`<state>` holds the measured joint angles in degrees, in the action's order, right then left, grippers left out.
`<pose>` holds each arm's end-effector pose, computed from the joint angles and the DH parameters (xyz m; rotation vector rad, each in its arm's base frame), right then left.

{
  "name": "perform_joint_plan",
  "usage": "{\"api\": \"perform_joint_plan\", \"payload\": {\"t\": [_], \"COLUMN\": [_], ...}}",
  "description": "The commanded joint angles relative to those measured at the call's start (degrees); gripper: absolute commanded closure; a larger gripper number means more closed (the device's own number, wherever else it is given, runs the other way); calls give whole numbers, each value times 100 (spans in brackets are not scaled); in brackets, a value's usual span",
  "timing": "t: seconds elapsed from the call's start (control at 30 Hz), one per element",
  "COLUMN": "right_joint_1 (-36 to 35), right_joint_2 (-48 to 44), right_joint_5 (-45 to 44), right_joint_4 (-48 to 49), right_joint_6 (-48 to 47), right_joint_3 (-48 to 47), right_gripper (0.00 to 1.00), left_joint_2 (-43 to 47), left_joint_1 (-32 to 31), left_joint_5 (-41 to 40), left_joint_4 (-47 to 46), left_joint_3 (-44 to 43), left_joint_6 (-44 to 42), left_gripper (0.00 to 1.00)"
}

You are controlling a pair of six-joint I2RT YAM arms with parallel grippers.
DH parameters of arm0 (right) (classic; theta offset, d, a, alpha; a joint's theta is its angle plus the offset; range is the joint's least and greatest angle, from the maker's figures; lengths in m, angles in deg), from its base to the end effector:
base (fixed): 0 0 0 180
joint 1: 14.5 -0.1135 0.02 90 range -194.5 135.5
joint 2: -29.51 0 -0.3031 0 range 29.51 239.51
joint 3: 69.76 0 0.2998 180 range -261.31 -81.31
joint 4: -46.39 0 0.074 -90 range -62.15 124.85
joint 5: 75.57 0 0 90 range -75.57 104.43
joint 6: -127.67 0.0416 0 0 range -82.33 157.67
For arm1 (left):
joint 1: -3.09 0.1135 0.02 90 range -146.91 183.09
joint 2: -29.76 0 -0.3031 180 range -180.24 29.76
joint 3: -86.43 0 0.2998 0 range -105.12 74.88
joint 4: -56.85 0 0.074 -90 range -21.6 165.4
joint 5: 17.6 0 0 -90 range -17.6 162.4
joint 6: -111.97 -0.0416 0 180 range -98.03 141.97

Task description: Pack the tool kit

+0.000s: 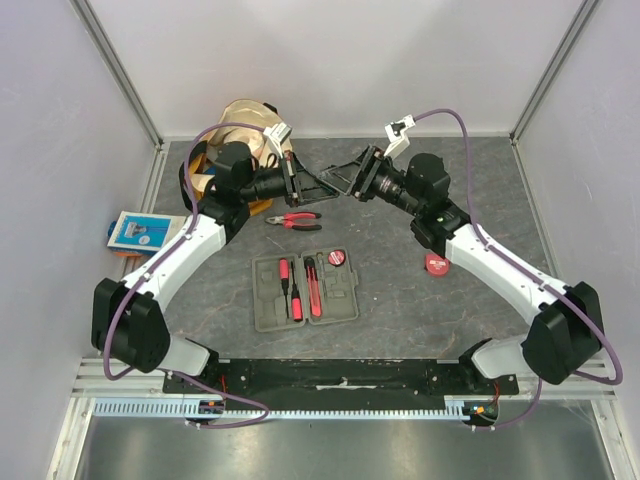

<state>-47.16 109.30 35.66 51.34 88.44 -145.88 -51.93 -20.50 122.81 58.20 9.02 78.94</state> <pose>0.3103 0.2168 0.3951 -0.0544 1.7379 1.4009 0.3310 -0.1795 0.3812 0.2205 1.9625 -1.7165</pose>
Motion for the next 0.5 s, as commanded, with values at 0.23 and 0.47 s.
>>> {"api": "perform_joint_plan", "payload": {"t": [0.23,0.47], "right_joint_1": [32,58], "right_joint_2": [-763,-623], "right_joint_5": [126,162], "right_joint_4": [908,1023], "right_joint_6": [276,390], "right_joint_3": [586,560], "right_gripper": [40,53], "left_joint_2": [391,470], "left_joint_1": [206,206], "left_joint_5": [504,680], "left_joint_4": [-571,-659], "left_joint_3": [83,162], "left_joint_6": [499,517], "left_gripper": [98,98]}}
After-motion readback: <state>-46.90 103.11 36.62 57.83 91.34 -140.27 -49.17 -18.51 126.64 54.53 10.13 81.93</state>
